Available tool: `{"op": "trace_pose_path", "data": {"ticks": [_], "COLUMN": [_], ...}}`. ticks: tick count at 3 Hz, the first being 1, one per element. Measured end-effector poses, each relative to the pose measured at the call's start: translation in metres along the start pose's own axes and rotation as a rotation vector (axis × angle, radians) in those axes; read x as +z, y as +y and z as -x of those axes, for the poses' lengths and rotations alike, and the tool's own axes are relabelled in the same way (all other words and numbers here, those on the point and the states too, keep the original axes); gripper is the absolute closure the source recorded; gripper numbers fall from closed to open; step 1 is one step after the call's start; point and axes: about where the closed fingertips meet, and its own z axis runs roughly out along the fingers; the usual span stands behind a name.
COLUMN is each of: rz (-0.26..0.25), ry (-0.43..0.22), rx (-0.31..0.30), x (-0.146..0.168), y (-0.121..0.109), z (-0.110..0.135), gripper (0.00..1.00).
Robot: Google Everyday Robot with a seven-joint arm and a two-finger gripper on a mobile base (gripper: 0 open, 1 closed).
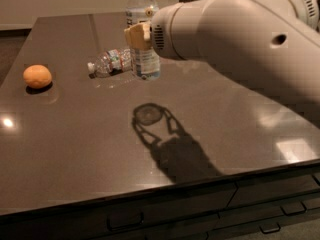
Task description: Place blue plastic bottle upright
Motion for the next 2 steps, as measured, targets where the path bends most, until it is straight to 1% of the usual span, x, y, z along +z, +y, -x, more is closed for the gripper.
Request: {"op": "trace_pose_path", "data": {"ticks": [1,2], "rz": [0.023,0.033], "ry": [0.023,0.046], "rx": [-0.153,-0.243], "x": [0.007,0.012], "y": [0.013,0.028], "z": [0.007,0.016], "gripper": [1.00,1.00]}}
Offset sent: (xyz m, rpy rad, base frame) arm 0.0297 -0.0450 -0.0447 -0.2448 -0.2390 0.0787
